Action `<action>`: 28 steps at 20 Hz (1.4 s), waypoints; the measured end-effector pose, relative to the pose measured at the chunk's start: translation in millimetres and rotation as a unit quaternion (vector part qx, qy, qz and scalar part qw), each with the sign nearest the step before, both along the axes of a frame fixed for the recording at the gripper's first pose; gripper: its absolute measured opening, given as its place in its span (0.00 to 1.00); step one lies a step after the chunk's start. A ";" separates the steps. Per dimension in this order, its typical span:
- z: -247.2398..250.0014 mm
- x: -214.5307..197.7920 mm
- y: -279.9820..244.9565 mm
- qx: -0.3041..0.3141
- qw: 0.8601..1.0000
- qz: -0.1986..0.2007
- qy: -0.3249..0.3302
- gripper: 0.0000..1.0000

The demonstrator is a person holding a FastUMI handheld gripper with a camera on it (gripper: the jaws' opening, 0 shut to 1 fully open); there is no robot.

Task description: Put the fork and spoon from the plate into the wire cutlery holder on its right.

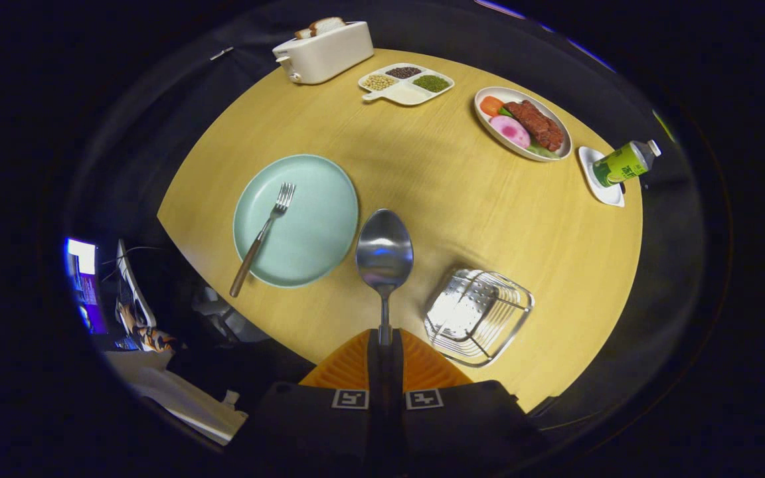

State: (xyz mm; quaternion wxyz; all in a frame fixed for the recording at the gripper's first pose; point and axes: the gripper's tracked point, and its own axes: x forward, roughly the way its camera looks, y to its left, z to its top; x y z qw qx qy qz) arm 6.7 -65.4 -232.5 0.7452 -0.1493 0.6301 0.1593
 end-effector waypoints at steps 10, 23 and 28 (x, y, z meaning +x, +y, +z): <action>-9.7 -5.6 -99.4 -0.061 0.992 -0.002 0.111 0.06; -31.6 -0.5 -98.4 -0.074 0.980 0.016 0.184 0.06; -37.8 -19.2 -101.9 -0.090 0.975 0.037 0.200 0.05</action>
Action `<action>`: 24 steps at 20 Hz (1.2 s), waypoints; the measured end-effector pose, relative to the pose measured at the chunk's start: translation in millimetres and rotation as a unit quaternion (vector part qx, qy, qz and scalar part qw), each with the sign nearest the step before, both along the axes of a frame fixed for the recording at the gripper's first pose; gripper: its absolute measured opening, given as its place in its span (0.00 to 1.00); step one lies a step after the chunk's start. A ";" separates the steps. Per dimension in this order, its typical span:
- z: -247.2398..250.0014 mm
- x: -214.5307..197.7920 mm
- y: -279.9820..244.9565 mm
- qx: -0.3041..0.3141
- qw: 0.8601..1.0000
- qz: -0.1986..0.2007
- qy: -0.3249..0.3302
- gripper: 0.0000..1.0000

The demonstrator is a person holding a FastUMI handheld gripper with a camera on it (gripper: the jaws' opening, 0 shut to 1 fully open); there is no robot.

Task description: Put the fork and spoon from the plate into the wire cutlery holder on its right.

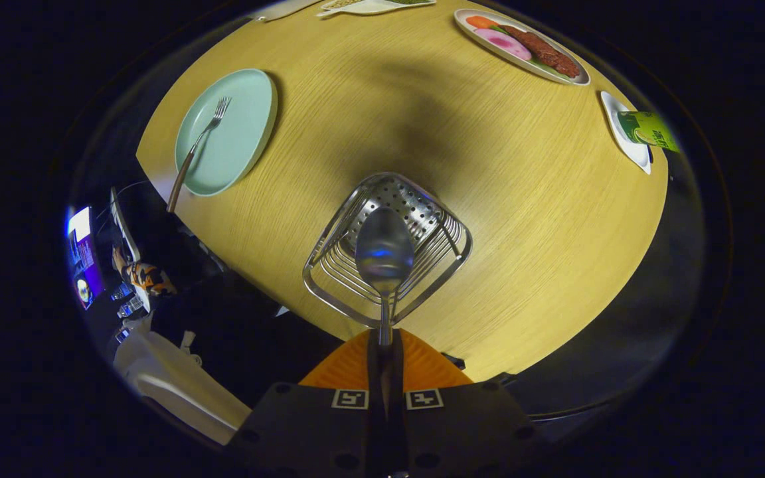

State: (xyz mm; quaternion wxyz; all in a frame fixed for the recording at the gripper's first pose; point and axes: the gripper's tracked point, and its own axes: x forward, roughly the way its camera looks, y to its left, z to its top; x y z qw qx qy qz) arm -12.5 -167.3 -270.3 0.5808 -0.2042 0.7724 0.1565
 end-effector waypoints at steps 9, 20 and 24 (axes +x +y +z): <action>8.2 12.4 4.1 0.004 0.999 -0.018 -0.027 0.30; 106.6 43.9 80.9 0.136 0.961 -0.051 -0.235 0.99; 125.7 43.3 130.5 0.183 0.927 -0.059 -0.324 1.00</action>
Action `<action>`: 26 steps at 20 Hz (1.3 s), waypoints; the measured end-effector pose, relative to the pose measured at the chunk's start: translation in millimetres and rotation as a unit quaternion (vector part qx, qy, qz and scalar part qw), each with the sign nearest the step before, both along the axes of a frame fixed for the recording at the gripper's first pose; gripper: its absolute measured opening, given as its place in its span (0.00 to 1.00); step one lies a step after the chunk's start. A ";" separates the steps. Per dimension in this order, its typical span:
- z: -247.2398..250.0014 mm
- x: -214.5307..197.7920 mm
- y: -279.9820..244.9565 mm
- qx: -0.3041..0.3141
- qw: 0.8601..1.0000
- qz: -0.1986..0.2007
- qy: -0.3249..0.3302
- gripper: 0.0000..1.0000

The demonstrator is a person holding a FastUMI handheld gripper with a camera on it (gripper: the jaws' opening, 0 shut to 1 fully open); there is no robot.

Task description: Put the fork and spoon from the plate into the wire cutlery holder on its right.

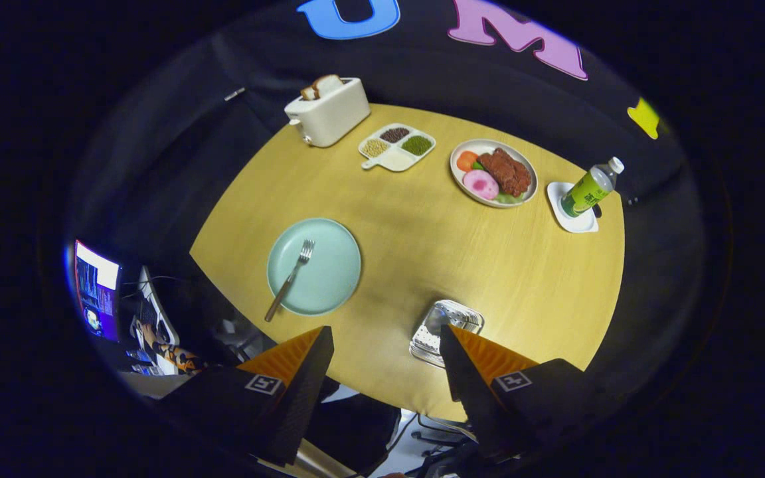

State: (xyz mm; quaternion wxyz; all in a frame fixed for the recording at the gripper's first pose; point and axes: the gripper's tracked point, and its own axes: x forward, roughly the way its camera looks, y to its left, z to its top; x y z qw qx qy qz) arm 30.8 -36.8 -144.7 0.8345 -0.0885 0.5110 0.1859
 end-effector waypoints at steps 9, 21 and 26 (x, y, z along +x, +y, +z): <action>-68.2 -12.0 114.7 0.086 0.992 -0.086 -0.018 0.99; -190.5 -7.8 183.2 0.018 0.992 -0.108 0.068 1.00; -220.6 -11.1 189.0 -0.010 0.989 -0.116 0.097 0.97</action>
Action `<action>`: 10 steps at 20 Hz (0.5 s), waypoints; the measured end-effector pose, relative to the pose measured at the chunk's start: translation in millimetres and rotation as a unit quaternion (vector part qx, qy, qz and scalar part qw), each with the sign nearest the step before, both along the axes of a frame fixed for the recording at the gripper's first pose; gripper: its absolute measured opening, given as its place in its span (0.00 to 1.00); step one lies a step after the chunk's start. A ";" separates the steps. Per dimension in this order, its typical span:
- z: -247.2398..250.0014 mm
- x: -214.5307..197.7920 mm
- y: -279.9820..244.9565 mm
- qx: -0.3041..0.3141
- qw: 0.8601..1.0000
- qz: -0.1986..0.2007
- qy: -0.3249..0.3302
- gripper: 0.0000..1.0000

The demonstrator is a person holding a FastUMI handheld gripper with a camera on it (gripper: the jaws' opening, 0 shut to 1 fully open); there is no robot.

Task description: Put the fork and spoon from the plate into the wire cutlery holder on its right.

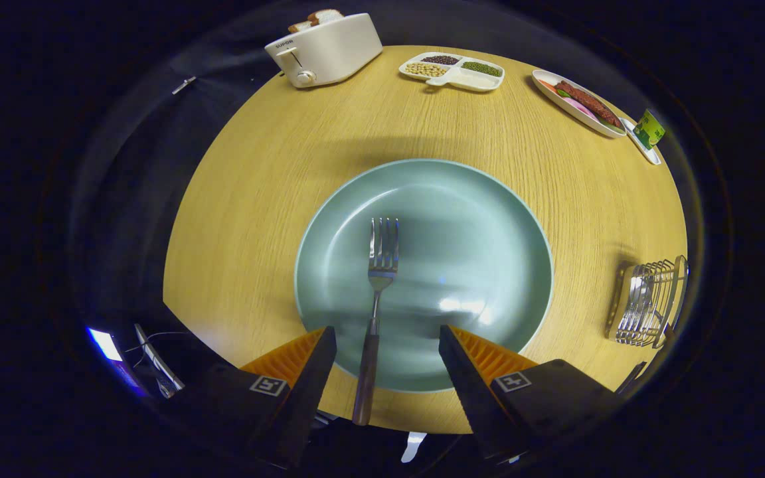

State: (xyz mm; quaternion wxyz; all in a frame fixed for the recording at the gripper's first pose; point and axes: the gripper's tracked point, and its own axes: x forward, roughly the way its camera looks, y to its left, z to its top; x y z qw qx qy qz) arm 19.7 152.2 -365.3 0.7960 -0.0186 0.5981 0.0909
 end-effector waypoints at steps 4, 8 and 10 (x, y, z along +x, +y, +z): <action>-9.3 -3.5 1.7 -0.010 1.000 0.000 0.013 0.68; -17.4 -9.5 -5.0 -0.034 0.999 0.018 0.022 0.48; -15.1 -5.9 -9.4 -0.042 0.999 0.015 0.019 0.17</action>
